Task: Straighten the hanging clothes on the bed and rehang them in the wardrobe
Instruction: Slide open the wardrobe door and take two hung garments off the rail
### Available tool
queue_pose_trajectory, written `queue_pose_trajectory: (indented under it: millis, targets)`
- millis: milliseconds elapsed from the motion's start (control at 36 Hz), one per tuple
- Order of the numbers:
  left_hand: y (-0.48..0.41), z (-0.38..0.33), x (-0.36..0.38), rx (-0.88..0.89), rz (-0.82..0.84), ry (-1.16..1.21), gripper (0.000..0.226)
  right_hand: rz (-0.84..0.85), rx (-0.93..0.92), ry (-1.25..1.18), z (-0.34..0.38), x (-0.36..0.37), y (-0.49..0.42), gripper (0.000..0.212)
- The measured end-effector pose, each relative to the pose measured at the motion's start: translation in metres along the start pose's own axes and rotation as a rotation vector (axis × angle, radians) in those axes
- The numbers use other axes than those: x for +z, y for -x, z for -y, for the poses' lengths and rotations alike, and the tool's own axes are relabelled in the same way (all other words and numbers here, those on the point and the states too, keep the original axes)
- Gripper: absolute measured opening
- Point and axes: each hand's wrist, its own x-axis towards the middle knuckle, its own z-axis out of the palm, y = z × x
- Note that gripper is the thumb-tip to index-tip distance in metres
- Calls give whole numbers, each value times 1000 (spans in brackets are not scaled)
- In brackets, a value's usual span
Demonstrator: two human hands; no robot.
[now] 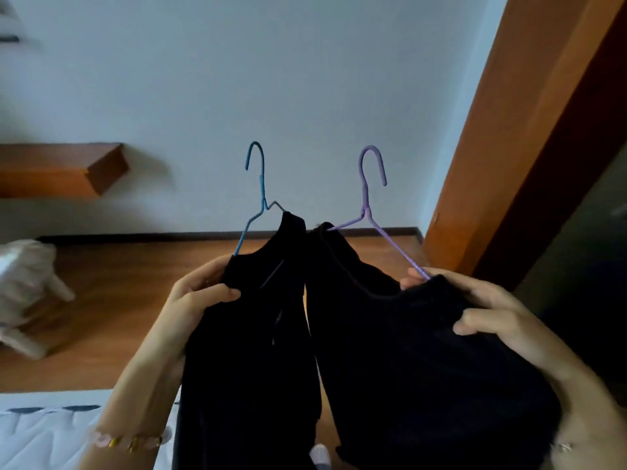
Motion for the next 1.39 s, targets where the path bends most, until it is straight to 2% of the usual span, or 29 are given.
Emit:
queue_pose_trajectory:
  millis: [28,56,111,306,417,611,778,889,1056,1222,1389]
  targets:
    - [-15,0,-3,-2,-16,13,48,48,-13,50,0,-3,-15,63]
    - [-29,-1,-6,-4,-27,22,47,0,11,90,-2,-14,-30,62]
    - [-59,-5,-10,4,-68,22,44,33,34,159,4,-26,-72,60]
    - [-147,-28,-23,95,-183,8,28,103,33,231,27,-46,-201,49]
    - [-181,-35,-39,109,-258,10,24,108,34,192,28,-47,-270,46]
    - [-232,-33,-92,97,-487,-138,32,169,-12,203,44,-36,-403,35]
    - [-269,-32,-129,122,-703,-145,27,348,-69,283,51,-11,-522,28]
    - [-288,-36,-143,151,-897,-67,17,530,-105,370,57,16,-588,29]
    - [-291,-47,-162,188,-1139,22,22,807,-117,420,70,78,-667,29]
    - [-279,-55,-196,222,-1378,32,21,1040,-131,412,67,170,-732,32]
    - [-274,-59,-267,262,-1520,92,20,1203,-207,428,57,279,-783,41]
